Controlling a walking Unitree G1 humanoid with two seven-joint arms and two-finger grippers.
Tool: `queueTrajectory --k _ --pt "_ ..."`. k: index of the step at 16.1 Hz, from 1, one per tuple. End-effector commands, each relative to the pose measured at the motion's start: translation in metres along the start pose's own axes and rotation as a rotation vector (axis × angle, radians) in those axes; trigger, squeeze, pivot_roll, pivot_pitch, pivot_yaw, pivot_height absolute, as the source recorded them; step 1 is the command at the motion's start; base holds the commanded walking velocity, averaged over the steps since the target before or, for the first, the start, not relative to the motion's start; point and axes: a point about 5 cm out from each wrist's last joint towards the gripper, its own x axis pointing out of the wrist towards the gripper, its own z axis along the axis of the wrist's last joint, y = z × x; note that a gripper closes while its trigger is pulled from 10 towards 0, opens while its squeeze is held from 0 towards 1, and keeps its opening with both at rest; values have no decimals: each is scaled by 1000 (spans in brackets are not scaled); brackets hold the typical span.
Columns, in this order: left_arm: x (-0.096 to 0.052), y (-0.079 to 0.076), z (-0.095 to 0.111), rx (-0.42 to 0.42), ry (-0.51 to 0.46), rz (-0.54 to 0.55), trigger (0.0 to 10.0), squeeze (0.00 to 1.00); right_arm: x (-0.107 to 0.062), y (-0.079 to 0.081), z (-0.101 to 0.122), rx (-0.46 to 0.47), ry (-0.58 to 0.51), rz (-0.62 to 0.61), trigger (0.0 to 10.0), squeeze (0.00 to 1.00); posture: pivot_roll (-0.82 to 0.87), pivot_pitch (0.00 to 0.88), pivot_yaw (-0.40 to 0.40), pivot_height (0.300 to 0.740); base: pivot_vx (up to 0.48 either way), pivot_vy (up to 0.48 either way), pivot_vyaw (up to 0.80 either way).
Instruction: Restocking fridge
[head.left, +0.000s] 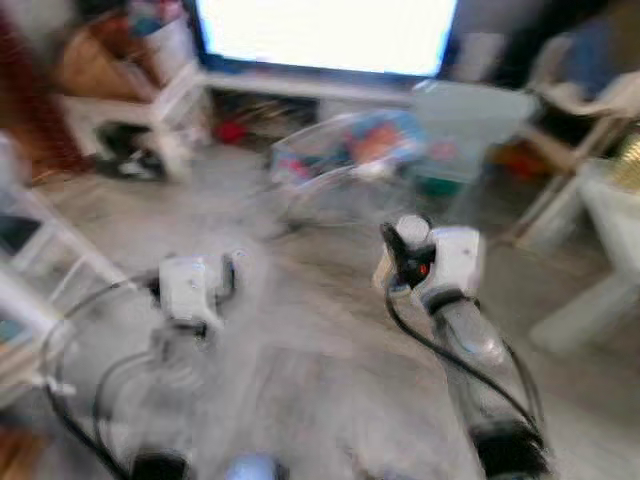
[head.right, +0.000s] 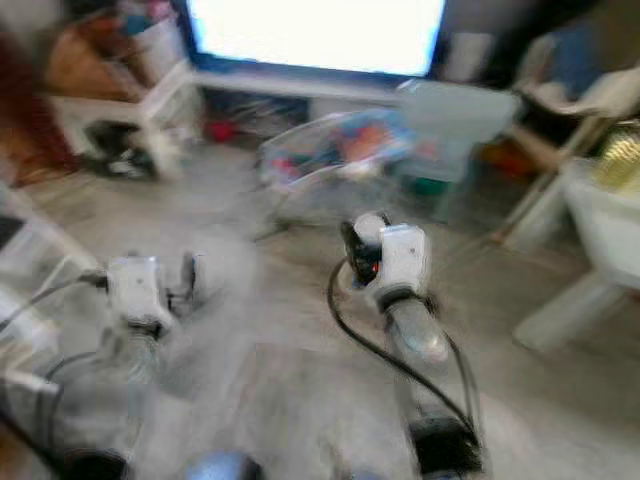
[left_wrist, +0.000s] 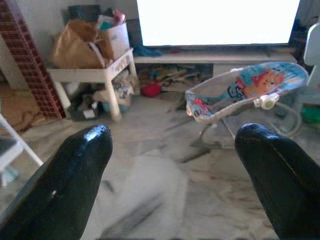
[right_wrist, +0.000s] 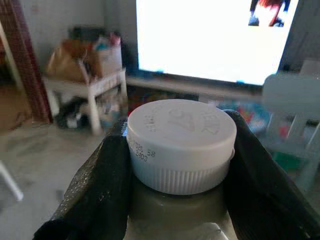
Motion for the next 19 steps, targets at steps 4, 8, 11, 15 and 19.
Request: queueTrajectory --k 4,8,11,15,19 --pt "1 2 3 9 -10 4 10000 0 4 -1 12 -5 -51 1 10000 0 96 15 -49 740 0 274 800" --pt "2 3 4 10 -13 7 10000 0 5 -3 14 -10 -54 -4 10000 0 96 16 -50 740 0 270 800" --pt "2 2 5 5 -17 1 10000 0 8 -2 16 34 -70 -15 10000 0 100 16 -51 740 0 273 531" --pt "6 3 9 13 -32 -2 10000 0 12 -4 18 32 -77 -29 10000 0 105 16 -45 740 0 318 0" --pt "7 6 12 15 -42 0 10000 0 16 -2 22 26 -91 -30 10000 0 115 32 -39 740 0 448 0"
